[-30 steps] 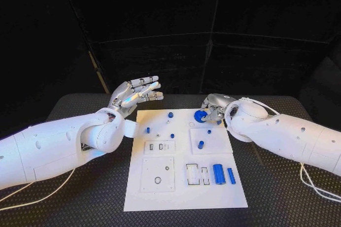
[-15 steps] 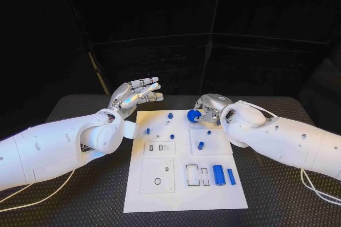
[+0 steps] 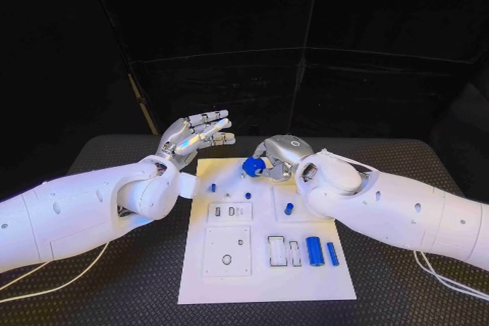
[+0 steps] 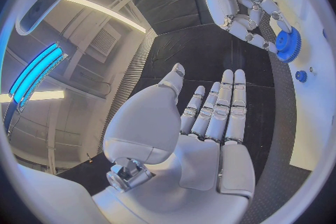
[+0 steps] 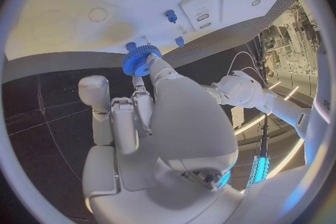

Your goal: Assemble the parts on the task board

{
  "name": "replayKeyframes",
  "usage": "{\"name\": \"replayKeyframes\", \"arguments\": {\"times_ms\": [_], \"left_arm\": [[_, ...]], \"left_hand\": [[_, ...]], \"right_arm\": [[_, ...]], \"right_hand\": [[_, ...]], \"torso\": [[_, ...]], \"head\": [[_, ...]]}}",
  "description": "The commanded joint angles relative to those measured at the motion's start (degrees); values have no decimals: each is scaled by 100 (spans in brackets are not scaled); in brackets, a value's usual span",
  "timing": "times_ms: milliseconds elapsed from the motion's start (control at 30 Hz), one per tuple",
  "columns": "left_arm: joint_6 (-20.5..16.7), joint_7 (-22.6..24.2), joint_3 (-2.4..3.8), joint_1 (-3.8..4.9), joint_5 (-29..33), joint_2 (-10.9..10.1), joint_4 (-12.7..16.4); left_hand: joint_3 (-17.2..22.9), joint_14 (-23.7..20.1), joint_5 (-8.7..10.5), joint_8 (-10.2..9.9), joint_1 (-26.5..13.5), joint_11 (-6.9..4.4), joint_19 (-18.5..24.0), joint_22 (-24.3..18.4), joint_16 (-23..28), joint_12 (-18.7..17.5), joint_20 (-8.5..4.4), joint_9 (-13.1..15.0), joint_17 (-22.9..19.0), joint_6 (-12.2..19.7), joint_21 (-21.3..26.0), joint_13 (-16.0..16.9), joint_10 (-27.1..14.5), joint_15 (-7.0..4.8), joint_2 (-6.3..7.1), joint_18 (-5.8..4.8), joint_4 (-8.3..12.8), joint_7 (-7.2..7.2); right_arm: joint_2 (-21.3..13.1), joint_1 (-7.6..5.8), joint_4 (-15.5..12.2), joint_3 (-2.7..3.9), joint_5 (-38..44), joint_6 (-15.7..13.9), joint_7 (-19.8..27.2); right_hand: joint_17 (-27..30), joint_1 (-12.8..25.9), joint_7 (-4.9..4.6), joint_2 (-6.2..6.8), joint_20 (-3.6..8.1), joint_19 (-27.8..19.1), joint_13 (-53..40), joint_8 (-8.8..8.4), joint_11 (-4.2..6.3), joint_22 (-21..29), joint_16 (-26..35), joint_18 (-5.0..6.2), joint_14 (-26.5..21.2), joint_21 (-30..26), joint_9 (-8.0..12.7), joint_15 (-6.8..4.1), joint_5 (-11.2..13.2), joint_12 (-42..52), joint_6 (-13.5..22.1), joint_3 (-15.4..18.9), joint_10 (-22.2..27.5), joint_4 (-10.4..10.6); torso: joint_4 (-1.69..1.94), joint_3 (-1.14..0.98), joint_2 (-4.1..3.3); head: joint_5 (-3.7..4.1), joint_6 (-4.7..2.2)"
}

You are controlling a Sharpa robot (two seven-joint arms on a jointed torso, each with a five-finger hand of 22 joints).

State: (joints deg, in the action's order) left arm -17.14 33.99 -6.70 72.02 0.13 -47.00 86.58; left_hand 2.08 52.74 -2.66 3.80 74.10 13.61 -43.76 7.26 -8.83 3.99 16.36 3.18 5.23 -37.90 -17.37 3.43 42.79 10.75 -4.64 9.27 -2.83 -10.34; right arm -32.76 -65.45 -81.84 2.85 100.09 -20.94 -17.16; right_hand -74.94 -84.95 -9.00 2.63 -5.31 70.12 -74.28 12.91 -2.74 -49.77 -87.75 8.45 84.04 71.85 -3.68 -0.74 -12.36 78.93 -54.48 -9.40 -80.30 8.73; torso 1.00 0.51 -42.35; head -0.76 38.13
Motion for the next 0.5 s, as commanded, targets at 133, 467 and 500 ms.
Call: {"name": "replayKeyframes", "arguments": {"times_ms": [133,467,500], "left_arm": [[77,20,6,8,0,27,2],[99,18,6,8,0,50,-62],[102,19,6,8,0,54,-72]], "left_hand": [[1,7,-22,-32,-14,14,22,-9,39,-38,-4,0,-8,29,25,-2,-34,5,-70,69,37,-615],[2,7,-22,-34,-15,15,23,-10,41,-39,-3,-1,-8,30,26,-3,-32,5,-73,69,37,-616],[2,7,-22,-34,-15,15,23,-10,41,-39,-3,-1,-8,30,26,-3,-32,5,-73,69,37,-616]], "right_arm": [[241,21,222,-22,218,-11,28],[564,68,551,-65,221,82,80],[588,72,577,-67,222,88,83]], "right_hand": [[-858,40,101,10,30,10,7,-39,-27,-7,-28,-119,464,34,-6,-41,-9,25,-143,-50,-9,8],[-862,59,92,19,27,10,11,-65,-34,-10,-30,-121,465,36,-3,-36,7,20,-132,-74,-4,9],[-862,59,92,19,27,10,11,-65,-34,-10,-30,-121,465,36,-3,-36,7,20,-132,-74,-4,9]], "torso": [[3,1,-4],[-2,-10,-6],[-2,-11,-7]], "head": [[-11,7],[-21,21],[-16,20]]}}
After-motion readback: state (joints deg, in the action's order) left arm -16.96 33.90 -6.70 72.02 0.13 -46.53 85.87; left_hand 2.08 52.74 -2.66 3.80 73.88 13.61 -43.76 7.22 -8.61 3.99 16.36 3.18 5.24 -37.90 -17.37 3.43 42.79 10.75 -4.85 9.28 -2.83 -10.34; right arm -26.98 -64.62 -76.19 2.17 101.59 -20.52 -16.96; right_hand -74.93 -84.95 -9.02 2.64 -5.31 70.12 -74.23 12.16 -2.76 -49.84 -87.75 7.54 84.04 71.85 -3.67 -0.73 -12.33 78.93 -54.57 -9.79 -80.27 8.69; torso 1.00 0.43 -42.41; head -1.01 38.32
